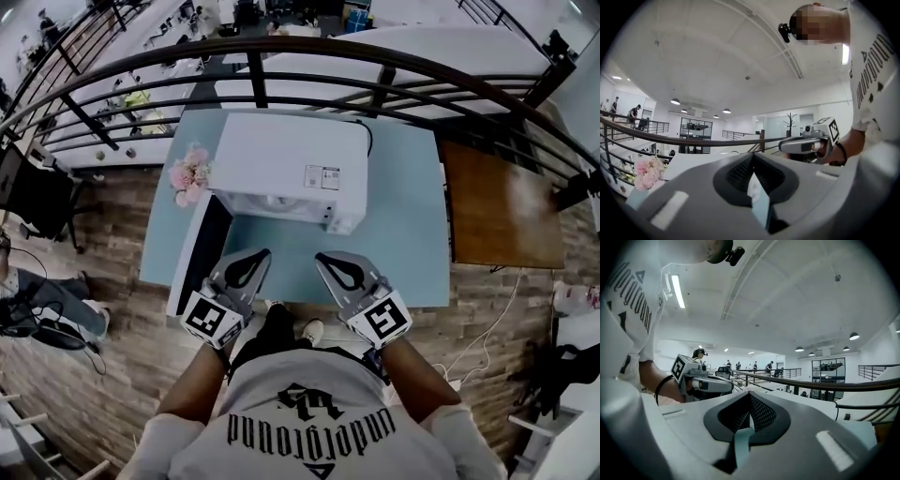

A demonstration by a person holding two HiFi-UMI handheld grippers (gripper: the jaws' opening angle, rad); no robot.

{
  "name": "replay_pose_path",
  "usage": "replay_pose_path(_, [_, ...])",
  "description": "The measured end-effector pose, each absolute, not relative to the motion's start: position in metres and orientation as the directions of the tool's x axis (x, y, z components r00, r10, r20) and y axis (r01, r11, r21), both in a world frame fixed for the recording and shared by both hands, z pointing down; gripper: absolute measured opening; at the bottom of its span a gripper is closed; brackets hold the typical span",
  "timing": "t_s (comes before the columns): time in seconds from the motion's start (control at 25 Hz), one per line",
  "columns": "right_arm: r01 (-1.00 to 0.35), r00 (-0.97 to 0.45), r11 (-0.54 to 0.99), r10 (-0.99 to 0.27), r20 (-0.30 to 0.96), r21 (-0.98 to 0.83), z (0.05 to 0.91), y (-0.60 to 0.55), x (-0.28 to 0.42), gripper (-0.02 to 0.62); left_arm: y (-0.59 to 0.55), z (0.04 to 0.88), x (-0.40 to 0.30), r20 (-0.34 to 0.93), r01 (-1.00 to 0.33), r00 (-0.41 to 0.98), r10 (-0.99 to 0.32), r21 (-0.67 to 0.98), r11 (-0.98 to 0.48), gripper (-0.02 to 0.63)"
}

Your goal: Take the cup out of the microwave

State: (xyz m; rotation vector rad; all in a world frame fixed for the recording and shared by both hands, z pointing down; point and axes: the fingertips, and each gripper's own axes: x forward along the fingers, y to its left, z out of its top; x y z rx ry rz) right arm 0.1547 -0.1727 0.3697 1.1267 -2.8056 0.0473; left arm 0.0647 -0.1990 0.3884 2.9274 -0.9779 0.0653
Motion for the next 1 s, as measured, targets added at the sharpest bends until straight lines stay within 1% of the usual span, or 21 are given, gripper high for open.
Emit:
replay_pose_path(0.16, [-0.676, -0.727, 0.737, -0.67, 0.152, 0.013, 0.393, -0.194, 0.147, 0.0, -0.221, 0.4, 0.056, 0.062, -0.629, 0.777, -0.626, 0.02, -0.778, 0.051])
replay_pose_path(0.4, [-0.653, -0.747, 0.758, -0.644, 0.167, 0.001, 0.431, -0.23, 0.121, 0.0, -0.257, 0.432, 0.037, 0.094, -0.667, 0.743, -0.663, 0.015, -0.745, 0.051])
replay_pose_path(0.56, [-0.656, -0.742, 0.754, -0.643, 0.192, -0.009, 0.468, -0.251, 0.108, 0.002, -0.271, 0.46, 0.038, 0.133, -0.661, 0.748, -0.65, 0.061, -0.748, 0.051])
replay_pose_path(0.64, [-0.661, -0.738, 0.75, -0.645, 0.195, -0.019, 0.485, -0.261, 0.104, 0.029, -0.279, 0.472, 0.04, 0.151, -0.656, 0.751, -0.643, 0.065, -0.752, 0.051])
replay_pose_path(0.84, [-0.658, -0.741, 0.752, -0.635, 0.216, -0.045, 0.526, -0.275, 0.101, 0.06, -0.293, 0.497, 0.046, 0.168, -0.663, 0.742, -0.649, 0.039, -0.747, 0.051])
replay_pose_path(1.0, [-0.657, -0.744, 0.75, -0.627, 0.233, -0.08, 0.562, -0.295, 0.083, 0.084, -0.31, 0.526, 0.032, 0.184, -0.669, 0.738, -0.65, 0.066, -0.741, 0.051])
